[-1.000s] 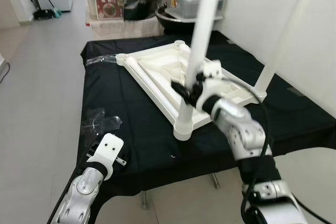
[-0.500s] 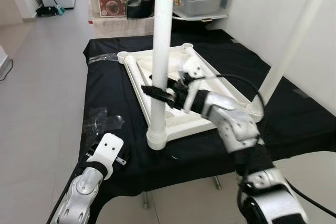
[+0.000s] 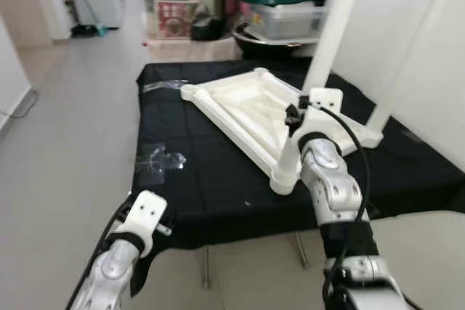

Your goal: Building children table

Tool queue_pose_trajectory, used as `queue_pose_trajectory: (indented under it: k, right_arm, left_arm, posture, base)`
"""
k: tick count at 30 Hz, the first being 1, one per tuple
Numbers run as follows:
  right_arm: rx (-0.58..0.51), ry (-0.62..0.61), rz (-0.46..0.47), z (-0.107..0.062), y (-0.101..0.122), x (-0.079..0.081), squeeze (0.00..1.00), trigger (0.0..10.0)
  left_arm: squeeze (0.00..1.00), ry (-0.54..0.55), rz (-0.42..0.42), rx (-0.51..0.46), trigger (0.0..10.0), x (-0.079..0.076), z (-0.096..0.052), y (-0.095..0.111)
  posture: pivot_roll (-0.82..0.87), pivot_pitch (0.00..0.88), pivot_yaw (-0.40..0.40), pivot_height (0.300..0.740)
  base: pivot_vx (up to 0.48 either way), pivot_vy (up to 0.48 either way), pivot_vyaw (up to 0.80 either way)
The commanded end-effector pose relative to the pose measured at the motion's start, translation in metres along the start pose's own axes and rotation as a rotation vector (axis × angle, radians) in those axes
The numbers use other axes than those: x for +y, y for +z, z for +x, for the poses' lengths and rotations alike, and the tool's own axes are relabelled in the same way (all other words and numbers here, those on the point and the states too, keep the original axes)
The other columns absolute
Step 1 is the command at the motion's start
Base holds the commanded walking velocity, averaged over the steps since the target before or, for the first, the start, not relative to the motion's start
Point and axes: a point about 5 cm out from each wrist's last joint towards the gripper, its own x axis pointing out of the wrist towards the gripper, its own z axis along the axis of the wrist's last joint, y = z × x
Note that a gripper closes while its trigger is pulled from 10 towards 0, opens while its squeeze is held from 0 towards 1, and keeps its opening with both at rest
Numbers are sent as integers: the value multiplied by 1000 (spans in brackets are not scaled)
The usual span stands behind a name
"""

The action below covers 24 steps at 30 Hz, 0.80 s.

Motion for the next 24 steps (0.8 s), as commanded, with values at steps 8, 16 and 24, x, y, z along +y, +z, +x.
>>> queue_pose_trajectory:
  k: [8,16,24]
  right_arm:
    - [3,259,4,-9,2,36,1000,10000]
    - [-139,620,3,7,47,33,0,10000]
    - [-107,1167,-116,-11,33,42,0,10000]
  left_arm:
    - [0,-18,-11,3,10000,-4,2,-1]
    - [0,-22,-15,1,10000,-5,3,1]
    - [0,-5,-4,-4,10000,2,5,2]
  posture:
    - [82,0,-50,740]
    - [97,0,-63,740]
    - [134,0,-81,740]
  base:
    - [0,0,0]
    - [0,0,0]
    - [0,0,0]
